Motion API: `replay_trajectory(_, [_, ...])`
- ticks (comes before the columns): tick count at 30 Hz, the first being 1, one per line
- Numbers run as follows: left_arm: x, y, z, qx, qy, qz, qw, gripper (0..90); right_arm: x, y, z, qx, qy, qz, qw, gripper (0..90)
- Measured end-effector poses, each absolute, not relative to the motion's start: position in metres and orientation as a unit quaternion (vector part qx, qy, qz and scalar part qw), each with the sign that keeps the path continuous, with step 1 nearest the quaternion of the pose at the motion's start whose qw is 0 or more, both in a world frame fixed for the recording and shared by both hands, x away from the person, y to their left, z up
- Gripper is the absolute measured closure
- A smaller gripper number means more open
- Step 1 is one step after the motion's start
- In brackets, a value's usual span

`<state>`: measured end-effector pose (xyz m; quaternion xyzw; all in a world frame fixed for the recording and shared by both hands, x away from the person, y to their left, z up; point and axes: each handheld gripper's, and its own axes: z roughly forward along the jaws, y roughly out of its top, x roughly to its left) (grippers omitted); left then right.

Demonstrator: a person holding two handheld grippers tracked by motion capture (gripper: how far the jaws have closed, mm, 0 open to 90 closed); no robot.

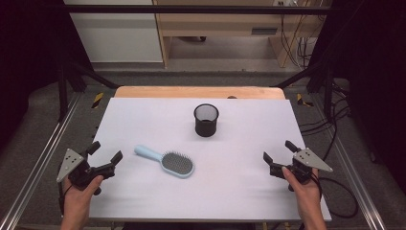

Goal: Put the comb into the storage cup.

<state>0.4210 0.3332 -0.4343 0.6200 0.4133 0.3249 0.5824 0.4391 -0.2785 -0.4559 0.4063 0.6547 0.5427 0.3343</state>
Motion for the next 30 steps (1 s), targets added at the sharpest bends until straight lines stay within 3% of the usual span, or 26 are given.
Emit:
replay_trajectory(7, [0.428, 0.328, -0.438, 0.63, 0.416, 0.315, 0.574, 9.5, 0.437, -0.276, -0.454, 0.413, 0.649, 0.544, 0.335, 5.4])
replay_trajectory(13, [0.43, 0.323, -0.435, 0.642, 0.417, 0.317, 0.56, 20.3, 0.436, -0.272, -0.454, 0.411, 0.66, 0.531, 0.337, 5.4])
replay_trajectory(16, [0.431, 0.319, -0.431, 0.65, 0.414, 0.312, 0.556, 29.6, 0.435, -0.272, -0.454, 0.409, 0.662, 0.529, 0.338, 5.4])
replay_trajectory(23, [0.444, 0.312, -0.415, 0.673, 0.406, 0.294, 0.545, 64.5, 0.437, -0.27, -0.453, 0.409, 0.66, 0.53, 0.34, 5.4])
replay_trajectory(30, [0.465, 0.303, -0.391, 0.704, 0.394, 0.297, 0.511, 85.5, 0.441, -0.264, -0.447, 0.411, 0.656, 0.526, 0.353, 5.7])
